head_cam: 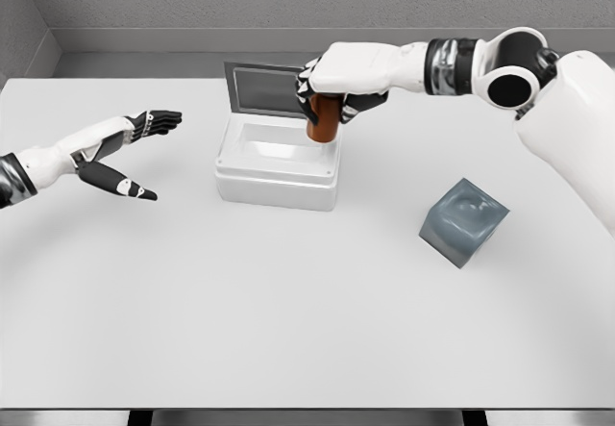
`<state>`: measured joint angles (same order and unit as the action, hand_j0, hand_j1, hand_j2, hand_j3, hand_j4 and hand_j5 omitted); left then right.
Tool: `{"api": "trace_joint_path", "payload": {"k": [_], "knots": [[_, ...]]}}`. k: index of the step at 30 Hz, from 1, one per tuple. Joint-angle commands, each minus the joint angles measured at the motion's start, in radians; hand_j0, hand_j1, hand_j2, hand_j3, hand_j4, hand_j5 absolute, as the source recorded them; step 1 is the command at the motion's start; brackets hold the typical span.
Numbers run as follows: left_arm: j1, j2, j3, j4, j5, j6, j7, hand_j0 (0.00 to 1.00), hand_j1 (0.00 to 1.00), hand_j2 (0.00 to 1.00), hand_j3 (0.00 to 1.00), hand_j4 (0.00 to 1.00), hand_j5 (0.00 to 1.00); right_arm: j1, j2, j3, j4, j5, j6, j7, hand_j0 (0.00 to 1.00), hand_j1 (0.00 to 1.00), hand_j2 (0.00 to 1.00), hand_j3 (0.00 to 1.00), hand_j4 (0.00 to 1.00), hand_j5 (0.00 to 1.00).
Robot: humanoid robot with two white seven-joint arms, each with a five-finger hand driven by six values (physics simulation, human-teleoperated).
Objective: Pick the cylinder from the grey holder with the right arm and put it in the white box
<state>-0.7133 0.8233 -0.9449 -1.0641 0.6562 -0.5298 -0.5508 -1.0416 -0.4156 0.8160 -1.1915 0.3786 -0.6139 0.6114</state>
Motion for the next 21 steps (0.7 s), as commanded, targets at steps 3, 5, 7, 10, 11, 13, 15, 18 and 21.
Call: {"api": "trace_joint_path", "payload": {"k": [3,5,7,10,11,13,15,18,21], "knots": [[0.000,0.000,0.001,0.000,0.007,-0.001,0.000,1.00,1.00,1.00,1.00,1.00,1.00,0.002,0.006,0.006,0.023,-0.001,0.003,0.000,0.31,0.31,0.31,0.31,0.31,0.31],[0.000,0.000,0.001,-0.002,0.007,-0.001,0.000,1.00,1.00,1.00,1.00,1.00,1.00,0.002,0.006,0.008,0.023,0.000,0.003,0.000,0.31,0.31,0.31,0.31,0.31,0.31],[0.000,0.000,0.001,-0.002,0.007,-0.001,0.000,1.00,1.00,1.00,1.00,1.00,1.00,0.002,0.008,0.008,0.030,0.017,0.003,0.000,0.31,0.31,0.31,0.31,0.31,0.31],[0.000,0.000,0.001,-0.002,0.007,-0.001,0.000,1.00,1.00,1.00,1.00,1.00,1.00,0.002,0.021,0.008,0.041,0.017,0.003,0.000,0.31,0.31,0.31,0.31,0.31,0.31],[0.000,0.000,0.001,-0.002,0.007,-0.001,0.000,1.00,1.00,1.00,1.00,1.00,1.00,0.002,0.023,0.008,0.041,0.019,0.003,0.000,0.31,0.31,0.31,0.31,0.31,0.31],[0.000,0.000,0.001,-0.002,0.007,-0.001,0.000,1.00,1.00,1.00,1.00,1.00,1.00,0.002,0.024,0.008,0.041,0.019,0.003,0.000,0.31,0.31,0.31,0.31,0.31,0.31],[0.000,0.000,0.001,-0.002,0.007,-0.001,0.000,1.00,1.00,1.00,1.00,1.00,1.00,0.002,0.026,0.008,0.041,0.019,0.003,0.000,0.31,0.31,0.31,0.31,0.31,0.31],[0.000,0.000,0.001,-0.002,0.007,-0.001,0.000,1.00,1.00,1.00,1.00,1.00,1.00,0.002,0.024,0.008,0.038,0.034,0.003,0.000,0.95,0.95,0.95,0.95,0.95,0.95],[0.000,0.000,0.001,-0.002,0.007,-0.001,0.000,1.00,1.00,1.00,1.00,1.00,1.00,0.005,0.024,0.009,0.029,0.040,0.003,0.000,1.00,1.00,1.00,1.00,1.00,1.00]]}}
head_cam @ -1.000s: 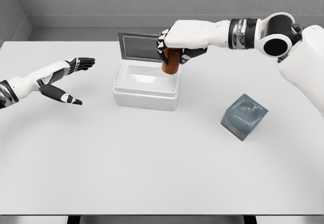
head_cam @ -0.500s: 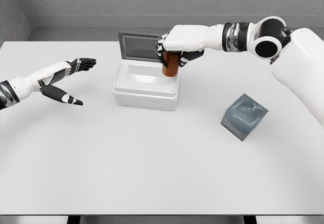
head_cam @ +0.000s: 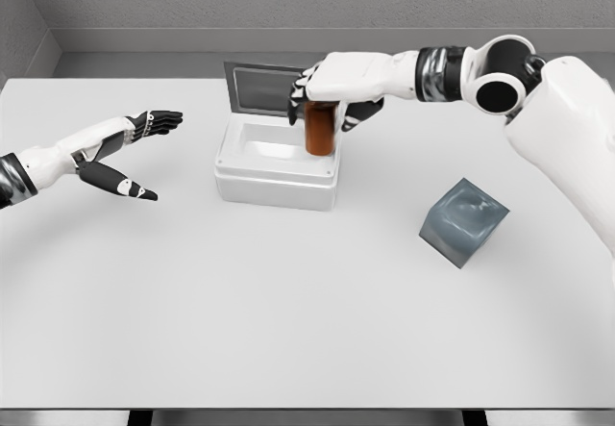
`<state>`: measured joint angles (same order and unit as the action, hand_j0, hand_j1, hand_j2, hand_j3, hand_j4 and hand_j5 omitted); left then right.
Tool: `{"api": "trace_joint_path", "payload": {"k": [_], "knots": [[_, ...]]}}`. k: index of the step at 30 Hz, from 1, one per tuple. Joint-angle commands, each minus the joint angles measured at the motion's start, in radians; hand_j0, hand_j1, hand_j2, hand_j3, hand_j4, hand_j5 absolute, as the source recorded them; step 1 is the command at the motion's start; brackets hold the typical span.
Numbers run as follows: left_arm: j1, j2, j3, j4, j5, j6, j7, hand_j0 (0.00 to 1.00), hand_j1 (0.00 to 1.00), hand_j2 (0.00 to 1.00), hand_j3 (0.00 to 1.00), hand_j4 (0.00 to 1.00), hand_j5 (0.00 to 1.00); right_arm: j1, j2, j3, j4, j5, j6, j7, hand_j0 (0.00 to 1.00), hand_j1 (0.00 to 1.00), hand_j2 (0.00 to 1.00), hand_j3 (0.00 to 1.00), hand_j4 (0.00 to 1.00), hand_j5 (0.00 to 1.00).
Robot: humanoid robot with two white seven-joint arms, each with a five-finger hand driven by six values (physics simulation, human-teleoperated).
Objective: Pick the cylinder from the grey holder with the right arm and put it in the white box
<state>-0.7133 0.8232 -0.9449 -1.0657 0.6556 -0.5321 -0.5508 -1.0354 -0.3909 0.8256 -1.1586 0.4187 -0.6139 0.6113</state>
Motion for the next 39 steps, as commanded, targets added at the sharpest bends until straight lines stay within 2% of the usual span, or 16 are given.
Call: {"api": "trace_joint_path", "payload": {"k": [1,5,10,12,14,15,17,20,21,23,25,26,28,31,39], "knots": [[0.000,0.001,0.002,0.000,0.007,0.001,0.000,1.00,1.00,1.00,1.00,1.00,1.00,0.000,0.000,0.000,-0.010,0.000,0.003,0.000,1.00,1.00,1.00,1.00,1.00,1.00],[0.000,0.001,0.002,0.000,0.007,0.001,0.000,1.00,1.00,1.00,1.00,1.00,1.00,0.002,-0.003,0.001,-0.032,-0.001,0.003,0.000,1.00,1.00,1.00,1.00,1.00,1.00],[0.000,0.004,0.002,-0.002,0.007,-0.005,0.000,1.00,1.00,1.00,1.00,1.00,1.00,0.028,-0.040,0.038,-0.147,-0.003,0.003,0.000,1.00,1.00,1.00,1.00,1.00,1.00],[-0.003,0.007,0.002,-0.007,0.007,-0.008,-0.001,1.00,1.00,1.00,1.00,1.00,1.00,0.048,-0.089,0.040,-0.217,-0.003,0.003,0.000,1.00,1.00,1.00,1.00,1.00,1.00],[-0.023,0.016,0.005,-0.013,0.016,-0.008,-0.005,1.00,1.00,1.00,1.00,1.00,1.00,0.071,-0.141,0.027,-0.257,-0.003,0.003,0.000,1.00,1.00,1.00,1.00,1.00,1.00],[-0.025,0.014,0.005,-0.013,0.016,-0.008,-0.005,1.00,1.00,1.00,1.00,1.00,1.00,0.080,-0.184,0.004,-0.286,-0.006,0.003,0.000,1.00,1.00,1.00,1.00,1.00,1.00],[-0.034,0.014,0.005,-0.013,0.019,-0.008,-0.005,1.00,1.00,1.00,1.00,1.00,1.00,0.126,-0.281,-0.062,-0.368,-0.009,0.003,0.000,1.00,1.00,1.00,1.00,1.00,1.00],[-0.126,-0.019,0.005,0.006,0.006,0.073,-0.008,1.00,1.00,1.00,1.00,1.00,1.00,0.230,-0.407,-0.183,-0.383,-0.011,0.003,0.000,1.00,1.00,1.00,1.00,1.00,1.00],[-0.146,-0.042,0.005,0.023,0.009,0.087,-0.011,1.00,1.00,1.00,1.00,1.00,1.00,0.279,-0.425,-0.250,-0.378,-0.011,0.003,0.000,1.00,1.00,1.00,1.00,1.00,1.00],[-0.179,-0.098,0.006,0.038,0.019,0.126,-0.011,1.00,1.00,1.00,1.00,1.00,1.00,0.331,-0.428,-0.329,-0.380,-0.009,0.003,0.000,1.00,1.00,1.00,1.00,1.00,1.00],[-0.192,-0.150,0.008,0.065,0.036,0.144,-0.011,1.00,1.00,1.00,1.00,1.00,1.00,0.334,-0.439,-0.344,-0.380,-0.009,0.003,0.000,1.00,1.00,1.00,1.00,1.00,1.00],[-0.195,-0.164,0.008,0.070,0.078,0.149,-0.011,1.00,1.00,1.00,1.00,1.00,1.00,0.334,-0.439,-0.344,-0.380,-0.009,0.003,0.000,1.00,1.00,1.00,1.00,1.00,1.00],[-0.193,-0.207,0.044,0.092,0.079,0.184,-0.011,1.00,1.00,1.00,1.00,1.00,1.00,0.334,-0.439,-0.355,-0.380,-0.009,0.003,0.000,1.00,1.00,1.00,1.00,1.00,1.00],[-0.196,-0.233,0.046,0.136,0.072,0.184,-0.011,1.00,1.00,1.00,1.00,1.00,1.00,0.334,-0.436,-0.353,-0.380,-0.009,0.003,0.000,1.00,1.00,1.00,1.00,1.00,1.00],[-0.206,-0.254,0.046,0.136,0.067,0.187,-0.012,1.00,1.00,1.00,1.00,1.00,1.00,0.348,-0.427,-0.356,-0.374,-0.009,0.003,0.000,1.00,1.00,1.00,1.00,1.00,1.00]]}}
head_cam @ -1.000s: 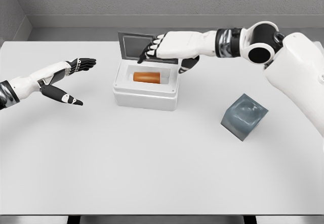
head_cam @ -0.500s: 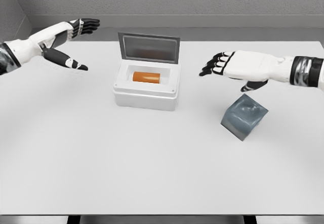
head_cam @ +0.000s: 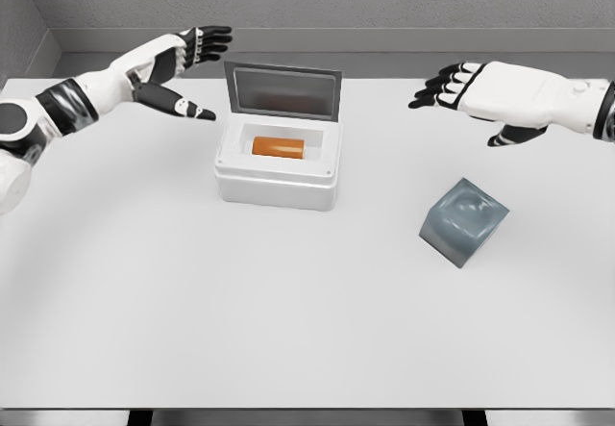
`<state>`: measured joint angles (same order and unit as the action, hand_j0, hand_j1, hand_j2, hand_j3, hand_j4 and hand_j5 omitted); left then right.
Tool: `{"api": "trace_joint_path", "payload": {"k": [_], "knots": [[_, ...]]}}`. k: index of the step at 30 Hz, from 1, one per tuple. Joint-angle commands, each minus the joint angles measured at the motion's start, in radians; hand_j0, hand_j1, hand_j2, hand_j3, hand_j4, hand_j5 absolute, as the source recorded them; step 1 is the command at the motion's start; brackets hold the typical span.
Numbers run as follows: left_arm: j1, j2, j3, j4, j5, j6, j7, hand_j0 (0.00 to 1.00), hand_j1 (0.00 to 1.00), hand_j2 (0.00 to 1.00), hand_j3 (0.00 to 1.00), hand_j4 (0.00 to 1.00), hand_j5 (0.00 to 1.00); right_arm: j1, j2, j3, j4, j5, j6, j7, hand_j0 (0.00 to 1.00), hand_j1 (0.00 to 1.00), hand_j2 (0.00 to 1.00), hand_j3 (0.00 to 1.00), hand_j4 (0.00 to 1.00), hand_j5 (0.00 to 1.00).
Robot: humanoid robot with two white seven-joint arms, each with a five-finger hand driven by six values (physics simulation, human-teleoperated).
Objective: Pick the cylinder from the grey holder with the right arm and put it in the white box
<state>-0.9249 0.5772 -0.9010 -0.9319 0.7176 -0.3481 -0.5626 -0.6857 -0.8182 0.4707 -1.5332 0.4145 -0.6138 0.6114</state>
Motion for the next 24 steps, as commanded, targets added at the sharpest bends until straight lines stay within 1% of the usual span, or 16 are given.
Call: {"api": "trace_joint_path", "payload": {"k": [1,6,12,19,22,24], "knots": [[0.000,-0.010,0.002,0.002,0.005,0.003,0.000,1.00,1.00,1.00,1.00,1.00,1.00,0.000,0.001,-0.001,0.001,-0.005,0.003,-0.001,1.00,1.00,1.00,1.00,1.00,1.00],[0.000,-0.022,0.002,-0.001,0.003,0.001,-0.002,1.00,1.00,1.00,1.00,1.00,1.00,-0.002,0.001,-0.001,-0.001,-0.006,0.003,-0.001,1.00,1.00,1.00,1.00,1.00,1.00],[0.001,-0.020,0.002,-0.010,0.005,-0.012,-0.048,1.00,1.00,1.00,1.00,1.00,1.00,-0.006,0.001,0.000,-0.004,-0.006,0.003,-0.001,1.00,1.00,1.00,1.00,1.00,1.00],[0.005,-0.005,0.004,-0.018,0.016,-0.046,-0.048,1.00,1.00,1.00,1.00,1.00,1.00,-0.005,0.001,0.002,-0.004,-0.006,0.003,-0.001,1.00,1.00,1.00,1.00,1.00,1.00],[0.014,0.010,0.004,-0.064,0.019,-0.055,-0.048,1.00,1.00,1.00,1.00,1.00,1.00,-0.005,0.001,0.002,-0.005,-0.006,0.003,-0.001,1.00,1.00,1.00,1.00,1.00,1.00],[0.017,0.010,0.004,-0.065,0.019,-0.057,-0.048,1.00,1.00,1.00,1.00,1.00,1.00,-0.003,0.001,0.002,-0.005,-0.006,0.003,-0.001,1.00,1.00,1.00,1.00,1.00,1.00]]}}
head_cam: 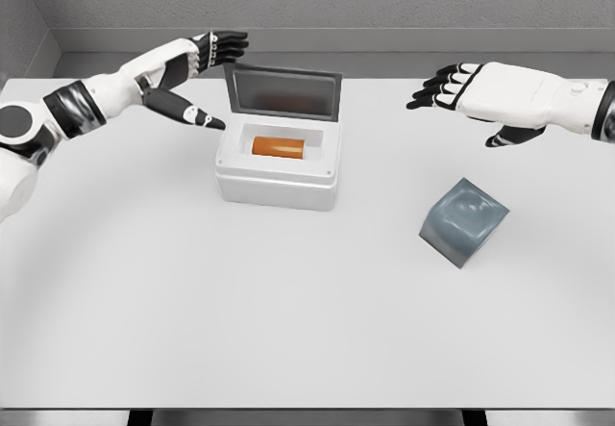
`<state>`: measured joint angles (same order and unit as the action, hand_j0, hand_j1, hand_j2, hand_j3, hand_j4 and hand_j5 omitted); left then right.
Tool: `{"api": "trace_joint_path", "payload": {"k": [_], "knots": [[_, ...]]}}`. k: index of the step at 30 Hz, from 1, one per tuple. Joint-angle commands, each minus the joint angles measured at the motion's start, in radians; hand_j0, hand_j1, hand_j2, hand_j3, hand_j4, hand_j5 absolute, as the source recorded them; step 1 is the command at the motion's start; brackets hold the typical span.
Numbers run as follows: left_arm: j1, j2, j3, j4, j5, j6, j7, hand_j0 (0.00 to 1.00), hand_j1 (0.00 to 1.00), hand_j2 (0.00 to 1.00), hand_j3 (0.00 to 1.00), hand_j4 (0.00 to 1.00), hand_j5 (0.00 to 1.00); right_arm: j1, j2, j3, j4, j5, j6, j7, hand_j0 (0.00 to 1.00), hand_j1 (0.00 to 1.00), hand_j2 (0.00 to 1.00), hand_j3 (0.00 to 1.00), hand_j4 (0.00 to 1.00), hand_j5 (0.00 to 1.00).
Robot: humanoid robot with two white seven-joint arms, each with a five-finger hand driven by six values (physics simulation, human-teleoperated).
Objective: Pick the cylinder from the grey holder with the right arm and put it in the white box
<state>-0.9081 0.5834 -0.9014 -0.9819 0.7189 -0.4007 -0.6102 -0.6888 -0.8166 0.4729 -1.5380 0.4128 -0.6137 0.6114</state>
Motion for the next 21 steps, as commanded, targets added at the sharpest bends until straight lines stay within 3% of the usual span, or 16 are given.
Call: {"api": "trace_joint_path", "payload": {"k": [1,17,21], "knots": [[0.000,0.004,0.004,-0.015,0.017,-0.004,-0.001,1.00,1.00,1.00,1.00,1.00,1.00,0.000,-0.001,0.000,-0.001,-0.005,0.003,-0.001,1.00,1.00,1.00,1.00,1.00,1.00],[0.018,0.041,0.006,-0.001,0.047,-0.055,-0.001,1.00,1.00,1.00,1.00,1.00,1.00,0.029,0.008,0.003,0.004,-0.003,0.003,-0.001,1.00,1.00,1.00,1.00,1.00,1.00],[0.077,0.049,0.004,0.154,0.034,-0.196,-0.001,1.00,1.00,1.00,1.00,1.00,1.00,0.021,0.019,0.004,0.003,-0.003,0.003,-0.001,1.00,1.00,1.00,1.00,1.00,1.00]]}}
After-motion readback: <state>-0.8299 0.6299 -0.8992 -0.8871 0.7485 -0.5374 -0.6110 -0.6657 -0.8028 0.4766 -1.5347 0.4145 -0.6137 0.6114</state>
